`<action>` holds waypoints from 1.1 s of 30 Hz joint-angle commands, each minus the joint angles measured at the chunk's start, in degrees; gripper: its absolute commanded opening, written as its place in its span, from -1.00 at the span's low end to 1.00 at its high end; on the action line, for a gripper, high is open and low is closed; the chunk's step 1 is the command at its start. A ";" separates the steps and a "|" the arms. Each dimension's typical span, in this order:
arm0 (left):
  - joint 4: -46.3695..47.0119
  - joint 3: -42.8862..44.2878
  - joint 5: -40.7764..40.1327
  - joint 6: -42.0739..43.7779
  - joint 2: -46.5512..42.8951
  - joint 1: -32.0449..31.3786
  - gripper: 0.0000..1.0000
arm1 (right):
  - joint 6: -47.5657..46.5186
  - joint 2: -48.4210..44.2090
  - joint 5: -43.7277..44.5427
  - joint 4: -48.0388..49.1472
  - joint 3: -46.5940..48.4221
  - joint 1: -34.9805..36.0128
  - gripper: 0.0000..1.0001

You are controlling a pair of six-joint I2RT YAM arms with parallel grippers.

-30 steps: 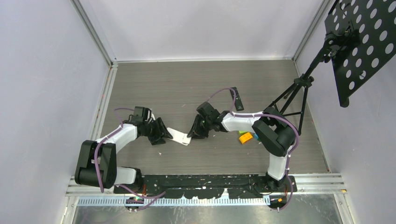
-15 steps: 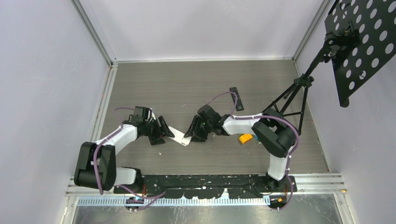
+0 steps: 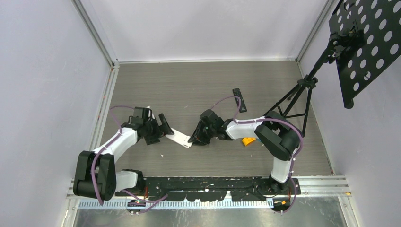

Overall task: Load the batteries into the remote control
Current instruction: Load the battery cover into the remote control.

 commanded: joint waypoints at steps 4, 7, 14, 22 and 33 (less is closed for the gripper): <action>10.23 -0.63 3.78 0.18 2.15 0.16 0.85 | -1.01 -0.83 4.95 0.22 -0.52 0.18 -0.59; 10.66 -1.12 5.64 -0.08 2.73 0.16 0.76 | -2.78 -0.20 4.85 -0.99 0.35 -0.47 -0.67; 10.13 -5.06 8.68 0.41 1.26 0.16 0.25 | -3.65 -0.33 3.17 -1.38 0.53 -2.41 -0.83; 9.45 -8.87 9.52 -1.98 -2.37 0.16 -0.07 | -0.88 -3.11 0.21 -1.09 -0.26 -2.78 -0.99; 8.32 -9.31 6.87 -4.61 -4.87 0.15 -0.10 | 5.77 -5.84 -0.22 8.25 -4.92 -1.67 -0.99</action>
